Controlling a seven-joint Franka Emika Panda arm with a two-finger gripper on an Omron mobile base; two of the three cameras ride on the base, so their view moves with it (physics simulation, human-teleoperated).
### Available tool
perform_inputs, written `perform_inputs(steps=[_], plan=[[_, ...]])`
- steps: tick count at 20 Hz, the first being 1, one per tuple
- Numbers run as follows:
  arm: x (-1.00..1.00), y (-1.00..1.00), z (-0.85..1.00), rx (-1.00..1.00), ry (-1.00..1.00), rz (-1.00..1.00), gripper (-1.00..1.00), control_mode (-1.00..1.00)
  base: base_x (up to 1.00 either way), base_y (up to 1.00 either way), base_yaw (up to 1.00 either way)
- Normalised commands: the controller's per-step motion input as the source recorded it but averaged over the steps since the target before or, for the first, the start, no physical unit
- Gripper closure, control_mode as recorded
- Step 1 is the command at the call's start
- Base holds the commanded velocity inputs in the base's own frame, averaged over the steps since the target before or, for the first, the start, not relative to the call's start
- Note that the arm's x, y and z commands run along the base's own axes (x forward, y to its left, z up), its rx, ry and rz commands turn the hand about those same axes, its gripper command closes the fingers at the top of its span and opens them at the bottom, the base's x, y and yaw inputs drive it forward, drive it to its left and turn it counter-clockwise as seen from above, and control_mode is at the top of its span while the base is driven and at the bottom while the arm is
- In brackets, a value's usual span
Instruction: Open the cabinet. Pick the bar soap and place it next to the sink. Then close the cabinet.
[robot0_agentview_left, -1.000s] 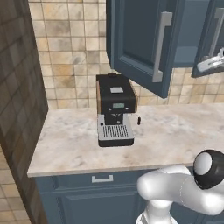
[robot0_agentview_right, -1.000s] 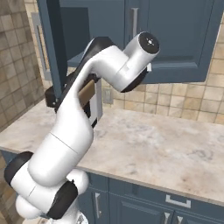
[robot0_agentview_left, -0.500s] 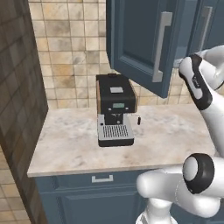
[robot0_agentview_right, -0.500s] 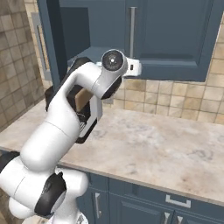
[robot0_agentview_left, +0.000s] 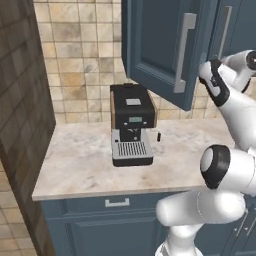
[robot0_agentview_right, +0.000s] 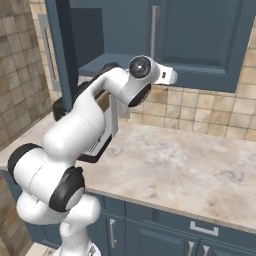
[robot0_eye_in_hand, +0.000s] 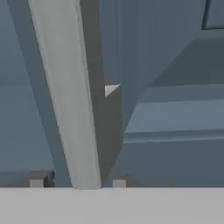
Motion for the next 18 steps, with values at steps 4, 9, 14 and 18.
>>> perform_inputs(steps=[4, 9, 14, 18], plan=[[-0.65, -0.52, 0.21, 0.04, -0.18, -0.01, -1.0, -1.0, 0.0, 0.0, 0.0], [-1.0, -0.09, 0.28, 0.0, -0.34, 0.0, -1.0, -1.0, 0.0, 0.0, 0.0], [-1.0, 0.4, -0.05, -0.2, -0.43, 0.0, -1.0, -1.0, 0.0, 0.0, 0.0], [-1.0, 0.9, 0.0, -0.41, -0.24, 0.0, -1.0, -1.0, 0.0, 0.0, 0.0]])
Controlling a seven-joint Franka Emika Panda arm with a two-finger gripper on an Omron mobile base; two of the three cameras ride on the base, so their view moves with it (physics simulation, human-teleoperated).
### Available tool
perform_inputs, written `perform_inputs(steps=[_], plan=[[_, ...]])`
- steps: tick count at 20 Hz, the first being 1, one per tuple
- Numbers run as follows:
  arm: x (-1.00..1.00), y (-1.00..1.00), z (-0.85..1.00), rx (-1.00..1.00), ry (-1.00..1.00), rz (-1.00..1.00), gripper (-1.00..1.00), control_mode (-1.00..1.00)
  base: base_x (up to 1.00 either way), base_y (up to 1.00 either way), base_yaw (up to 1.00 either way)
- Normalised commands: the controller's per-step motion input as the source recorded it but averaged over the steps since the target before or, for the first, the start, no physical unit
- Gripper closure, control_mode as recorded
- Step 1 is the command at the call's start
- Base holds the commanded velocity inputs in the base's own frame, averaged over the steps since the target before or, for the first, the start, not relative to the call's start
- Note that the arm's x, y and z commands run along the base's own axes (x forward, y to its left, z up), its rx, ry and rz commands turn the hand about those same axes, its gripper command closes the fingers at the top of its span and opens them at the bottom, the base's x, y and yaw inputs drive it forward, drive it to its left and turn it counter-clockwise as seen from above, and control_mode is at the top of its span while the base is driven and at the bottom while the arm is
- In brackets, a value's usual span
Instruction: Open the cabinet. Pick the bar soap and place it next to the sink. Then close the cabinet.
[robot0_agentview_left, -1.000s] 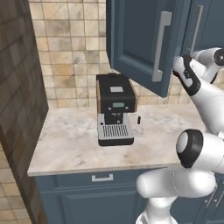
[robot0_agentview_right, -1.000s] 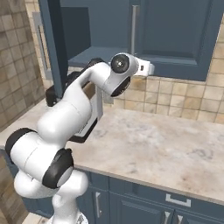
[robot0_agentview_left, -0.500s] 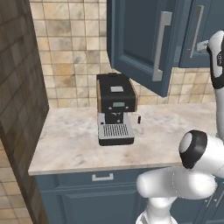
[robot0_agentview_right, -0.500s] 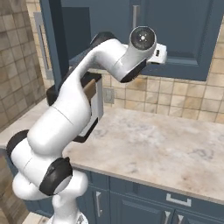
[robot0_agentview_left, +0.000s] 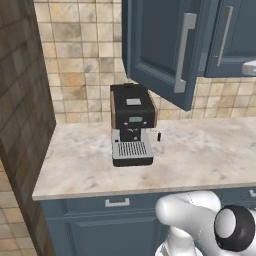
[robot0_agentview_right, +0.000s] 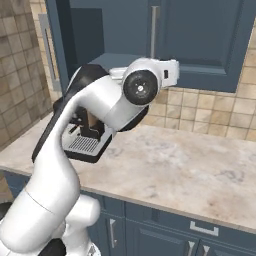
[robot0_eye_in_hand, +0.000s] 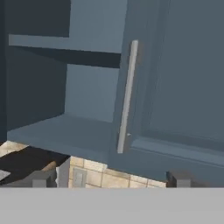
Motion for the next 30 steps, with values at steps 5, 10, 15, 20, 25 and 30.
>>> perform_inputs(steps=[5, 10, 15, 20, 25, 30], plan=[[-1.0, 0.99, 0.0, -0.55, 0.01, 0.03, -1.0, -1.0, 0.0, 0.0, 0.0], [-0.96, 0.82, 0.13, -0.53, 0.2, 0.04, -1.0, -1.0, 0.0, 0.0, 0.0], [-0.57, 0.99, 0.0, -0.62, 0.32, 0.0, -1.0, -1.0, 0.0, 0.0, 0.0], [-0.07, 0.9, -0.08, -0.62, 0.21, -0.03, -1.0, -1.0, 0.0, 0.0, 0.0], [0.68, 0.73, -0.37, -0.56, 0.1, -0.09, -1.0, -1.0, 0.0, 0.0, 0.0], [0.96, 0.36, -0.16, -0.45, 0.07, -0.12, -1.0, -1.0, 0.0, 0.0, 0.0]])
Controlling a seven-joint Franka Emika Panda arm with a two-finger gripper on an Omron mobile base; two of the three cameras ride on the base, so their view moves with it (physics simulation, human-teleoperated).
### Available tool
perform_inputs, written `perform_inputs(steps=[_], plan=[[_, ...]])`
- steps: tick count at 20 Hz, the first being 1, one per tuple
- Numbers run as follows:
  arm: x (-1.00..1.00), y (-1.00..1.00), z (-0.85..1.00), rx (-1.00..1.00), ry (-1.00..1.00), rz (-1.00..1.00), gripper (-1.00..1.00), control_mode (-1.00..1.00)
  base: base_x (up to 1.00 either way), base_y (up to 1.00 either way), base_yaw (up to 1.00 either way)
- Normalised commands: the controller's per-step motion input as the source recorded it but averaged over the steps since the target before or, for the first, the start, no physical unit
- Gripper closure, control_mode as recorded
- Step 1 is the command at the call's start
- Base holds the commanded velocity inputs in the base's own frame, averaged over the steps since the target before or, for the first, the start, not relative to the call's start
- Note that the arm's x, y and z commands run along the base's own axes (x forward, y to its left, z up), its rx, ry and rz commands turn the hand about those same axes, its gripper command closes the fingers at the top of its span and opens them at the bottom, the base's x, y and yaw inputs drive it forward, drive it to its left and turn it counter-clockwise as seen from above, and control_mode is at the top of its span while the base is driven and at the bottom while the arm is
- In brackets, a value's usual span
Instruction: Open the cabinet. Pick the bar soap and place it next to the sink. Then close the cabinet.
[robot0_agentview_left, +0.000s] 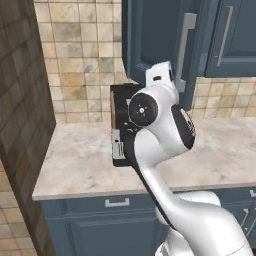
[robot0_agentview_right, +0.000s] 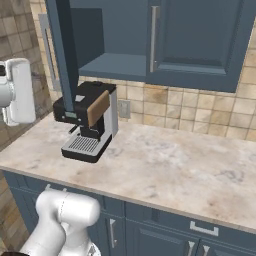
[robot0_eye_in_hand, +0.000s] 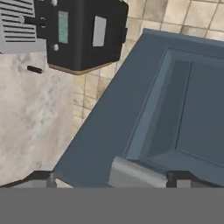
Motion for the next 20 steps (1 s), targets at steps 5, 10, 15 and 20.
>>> perform_inputs(steps=[5, 10, 15, 20], plan=[[1.0, -0.02, 0.0, -0.33, 0.18, -0.2, -1.0, -1.0, 0.0, 0.0, 0.0], [1.0, -0.47, 0.0, -0.27, 0.23, -0.25, -1.0, -1.0, 0.0, 0.0, 0.0], [1.0, -0.79, 0.09, -0.19, 0.27, -0.27, -1.0, -1.0, 0.0, 0.0, 0.0], [1.0, -0.9, 0.27, -0.11, 0.2, -0.19, -1.0, -1.0, 0.0, 0.0, 0.0]])
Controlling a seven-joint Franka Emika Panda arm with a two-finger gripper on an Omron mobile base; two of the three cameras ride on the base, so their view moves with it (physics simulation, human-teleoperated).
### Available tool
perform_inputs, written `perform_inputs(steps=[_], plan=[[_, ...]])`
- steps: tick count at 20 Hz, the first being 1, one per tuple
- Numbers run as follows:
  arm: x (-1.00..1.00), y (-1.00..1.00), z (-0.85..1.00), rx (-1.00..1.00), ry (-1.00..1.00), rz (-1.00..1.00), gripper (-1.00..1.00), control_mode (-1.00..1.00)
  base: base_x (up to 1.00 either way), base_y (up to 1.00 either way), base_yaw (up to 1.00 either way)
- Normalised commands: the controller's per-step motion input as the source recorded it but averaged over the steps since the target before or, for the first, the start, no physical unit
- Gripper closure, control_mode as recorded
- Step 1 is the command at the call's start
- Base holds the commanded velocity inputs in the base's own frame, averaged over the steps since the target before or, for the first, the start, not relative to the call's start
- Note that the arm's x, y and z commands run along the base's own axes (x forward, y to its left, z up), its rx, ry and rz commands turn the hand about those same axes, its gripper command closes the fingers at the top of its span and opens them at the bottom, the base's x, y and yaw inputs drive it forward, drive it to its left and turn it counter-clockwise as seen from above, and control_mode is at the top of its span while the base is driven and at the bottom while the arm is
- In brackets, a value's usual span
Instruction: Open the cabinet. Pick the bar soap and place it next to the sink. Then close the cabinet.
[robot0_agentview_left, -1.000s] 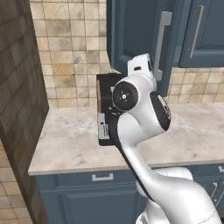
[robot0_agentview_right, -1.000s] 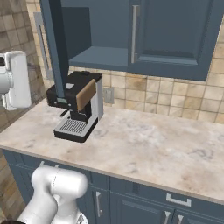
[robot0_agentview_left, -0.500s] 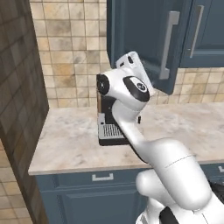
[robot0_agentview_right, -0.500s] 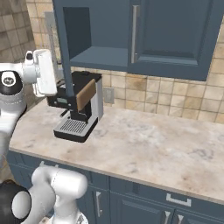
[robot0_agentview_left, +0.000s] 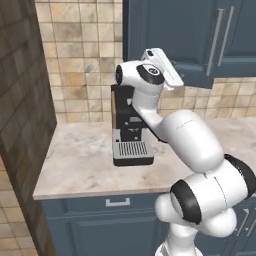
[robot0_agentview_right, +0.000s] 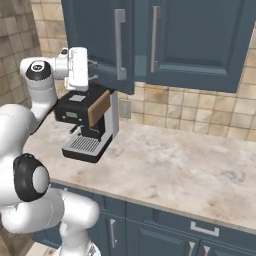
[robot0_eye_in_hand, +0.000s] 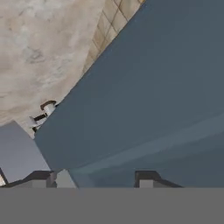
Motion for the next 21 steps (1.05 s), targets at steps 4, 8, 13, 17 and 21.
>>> perform_inputs(steps=[4, 8, 13, 17, 21], plan=[[0.94, -0.88, 0.14, -0.03, 0.12, -0.04, -1.0, -1.0, 0.0, 0.0, 0.0], [0.45, -0.96, 0.01, 0.0, 0.07, 0.0, -1.0, -1.0, 0.0, 0.0, 0.0], [-0.61, -0.73, 0.0, 0.0, 0.0, 0.01, -1.0, -1.0, 0.0, 0.0, 0.0], [-1.0, -0.11, -0.01, 0.0, 0.0, 0.04, -1.0, -1.0, 0.0, 0.0, 0.0], [-1.0, 0.0, 0.0, 0.06, 0.0, 0.15, -1.0, -1.0, 0.0, 0.0, 0.0]])
